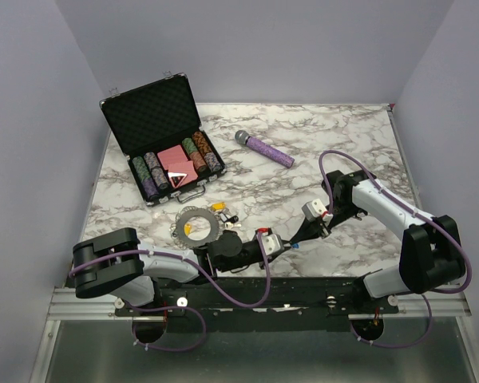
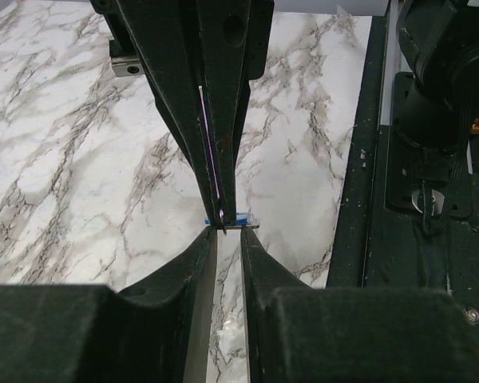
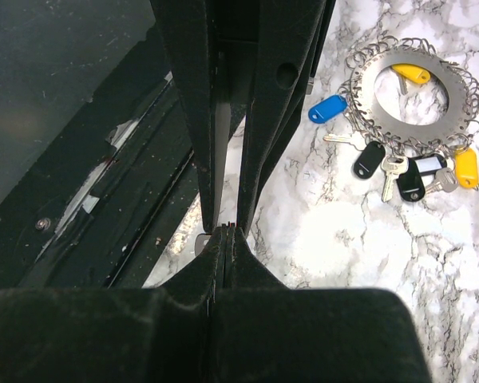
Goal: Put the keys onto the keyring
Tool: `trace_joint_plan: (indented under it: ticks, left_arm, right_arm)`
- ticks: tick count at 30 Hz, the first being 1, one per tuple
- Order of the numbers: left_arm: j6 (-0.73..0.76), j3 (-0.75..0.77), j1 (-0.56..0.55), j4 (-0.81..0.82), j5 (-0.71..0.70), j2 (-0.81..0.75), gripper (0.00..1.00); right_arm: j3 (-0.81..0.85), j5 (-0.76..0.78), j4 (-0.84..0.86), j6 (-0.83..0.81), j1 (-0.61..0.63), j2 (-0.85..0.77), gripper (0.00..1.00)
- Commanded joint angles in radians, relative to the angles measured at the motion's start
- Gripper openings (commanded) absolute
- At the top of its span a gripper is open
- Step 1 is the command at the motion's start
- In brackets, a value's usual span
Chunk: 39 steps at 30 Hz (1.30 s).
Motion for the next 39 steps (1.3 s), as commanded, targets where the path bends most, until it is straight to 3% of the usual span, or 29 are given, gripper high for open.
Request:
trace_joint_plan:
  ticks: [1, 14, 17, 24, 39]
  left_arm:
    - [-0.006, 0.032, -0.005, 0.034, -0.039, -0.001, 0.25]
    - [-0.008, 0.033, -0.008, 0.034, -0.060, -0.003, 0.13]
    - [-0.006, 0.030, -0.008, 0.041, -0.045, -0.003, 0.00]
    - [0.026, -0.034, -0.018, 0.160, -0.045, -0.007, 0.00]
    - [0.032, -0.050, -0.020, 0.161, -0.045, -0.007, 0.00]
  right_arm:
    - [-0.012, -0.066, -0.079, -0.051, 0.010, 0.008, 0.01]
    - [-0.014, -0.068, -0.079, -0.053, 0.007, 0.011, 0.01]
    - [-0.014, -0.069, -0.079, -0.050, 0.008, 0.012, 0.01]
    - [-0.015, -0.074, -0.076, -0.041, 0.008, 0.012, 0.04]
    - [-0.014, -0.077, -0.079, -0.028, 0.008, 0.009, 0.18]
